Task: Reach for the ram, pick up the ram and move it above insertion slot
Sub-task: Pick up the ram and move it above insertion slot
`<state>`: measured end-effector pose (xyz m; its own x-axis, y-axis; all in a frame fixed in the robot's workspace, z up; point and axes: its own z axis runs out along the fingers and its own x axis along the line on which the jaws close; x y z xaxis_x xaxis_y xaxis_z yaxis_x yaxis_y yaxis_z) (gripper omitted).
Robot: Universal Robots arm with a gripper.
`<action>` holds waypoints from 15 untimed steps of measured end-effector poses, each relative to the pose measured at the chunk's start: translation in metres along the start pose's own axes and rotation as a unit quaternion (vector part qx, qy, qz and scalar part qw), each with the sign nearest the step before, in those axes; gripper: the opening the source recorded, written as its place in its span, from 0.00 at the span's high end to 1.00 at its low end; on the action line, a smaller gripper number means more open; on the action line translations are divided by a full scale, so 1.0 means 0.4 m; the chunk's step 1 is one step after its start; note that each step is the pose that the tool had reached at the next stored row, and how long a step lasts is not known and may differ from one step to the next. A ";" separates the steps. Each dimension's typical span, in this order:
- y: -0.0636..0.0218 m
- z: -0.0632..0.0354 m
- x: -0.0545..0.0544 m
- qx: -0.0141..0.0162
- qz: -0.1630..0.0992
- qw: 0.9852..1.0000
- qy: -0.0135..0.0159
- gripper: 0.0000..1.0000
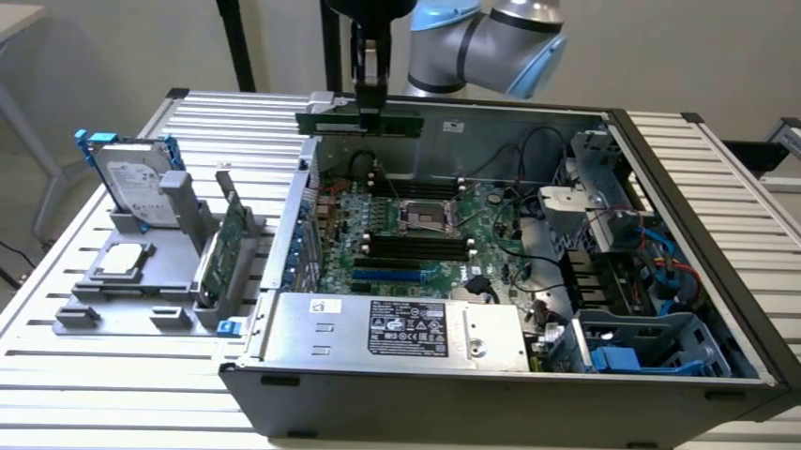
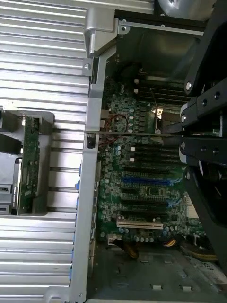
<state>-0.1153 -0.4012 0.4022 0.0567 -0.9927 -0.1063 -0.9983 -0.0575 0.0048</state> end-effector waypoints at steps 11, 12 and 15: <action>-0.104 0.029 -0.029 0.000 0.000 1.000 0.000 0.87; -0.111 0.033 -0.029 0.000 0.001 1.000 0.000 0.87; -0.126 0.043 -0.027 0.001 0.005 1.000 -0.001 0.87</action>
<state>-0.0659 -0.3856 0.3861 0.0471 -0.9930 -0.1084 -0.9988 -0.0479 0.0045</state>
